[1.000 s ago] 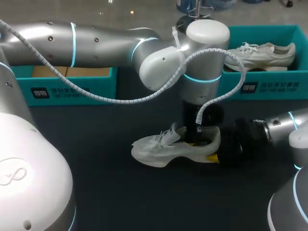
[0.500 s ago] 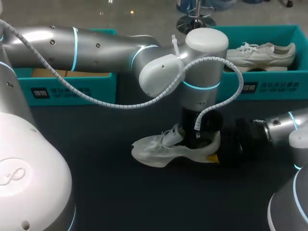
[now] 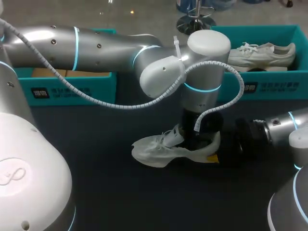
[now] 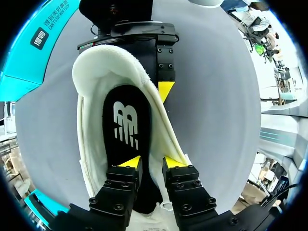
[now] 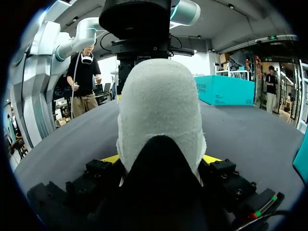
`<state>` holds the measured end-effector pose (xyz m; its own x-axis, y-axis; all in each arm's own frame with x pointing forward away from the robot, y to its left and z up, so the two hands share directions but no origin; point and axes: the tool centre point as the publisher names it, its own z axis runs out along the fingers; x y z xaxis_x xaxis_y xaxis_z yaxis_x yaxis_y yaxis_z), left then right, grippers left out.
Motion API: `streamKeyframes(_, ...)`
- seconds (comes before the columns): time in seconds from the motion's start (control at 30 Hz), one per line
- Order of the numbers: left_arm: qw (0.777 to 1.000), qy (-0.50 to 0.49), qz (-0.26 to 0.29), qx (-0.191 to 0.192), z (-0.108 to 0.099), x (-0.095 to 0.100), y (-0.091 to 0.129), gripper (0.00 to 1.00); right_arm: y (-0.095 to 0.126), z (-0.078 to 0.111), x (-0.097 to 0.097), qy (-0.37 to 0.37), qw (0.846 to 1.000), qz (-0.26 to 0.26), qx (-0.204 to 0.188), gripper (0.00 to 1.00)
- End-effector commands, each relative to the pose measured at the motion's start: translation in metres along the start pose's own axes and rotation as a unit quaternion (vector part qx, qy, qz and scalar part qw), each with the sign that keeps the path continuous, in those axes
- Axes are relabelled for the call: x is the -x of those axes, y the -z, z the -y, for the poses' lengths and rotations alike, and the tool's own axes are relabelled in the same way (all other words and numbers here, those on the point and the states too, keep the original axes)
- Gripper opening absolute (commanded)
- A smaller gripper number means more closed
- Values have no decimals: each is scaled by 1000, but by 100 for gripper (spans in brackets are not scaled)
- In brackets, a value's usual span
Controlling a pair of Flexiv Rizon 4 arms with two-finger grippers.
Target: Take the shoe out of the shoebox, open the shoe tongue, remove and reinsert the insole, then place the shoe into the shoebox
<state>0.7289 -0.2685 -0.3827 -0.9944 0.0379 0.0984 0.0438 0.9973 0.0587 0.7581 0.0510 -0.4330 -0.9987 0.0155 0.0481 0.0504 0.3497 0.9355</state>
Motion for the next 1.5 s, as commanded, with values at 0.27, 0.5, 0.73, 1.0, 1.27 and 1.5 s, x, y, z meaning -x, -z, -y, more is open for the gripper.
streamKeyframes(0.27,1000,-18,23,-9,6,13,-29,32,-5,5,1,-1,1000,1,-1,0)
streamKeyframes(0.5,998,-34,48,-10,4,21,-58,40,-5,5,1,-1,1000,1,-1,0)
streamKeyframes(0.73,997,-21,72,-14,3,32,-59,0,-5,5,1,-1,1000,1,-1,0)
streamKeyframes(1.0,995,-22,90,-20,5,32,-46,0,-5,5,1,-1,1000,1,-1,0)
streamKeyframes(1.27,993,-20,105,-43,4,18,-18,0,-5,5,1,-1,1000,1,-1,0)
streamKeyframes(1.5,991,-10,114,-67,-7,5,11,0,-5,5,1,-1,1000,1,-1,0)
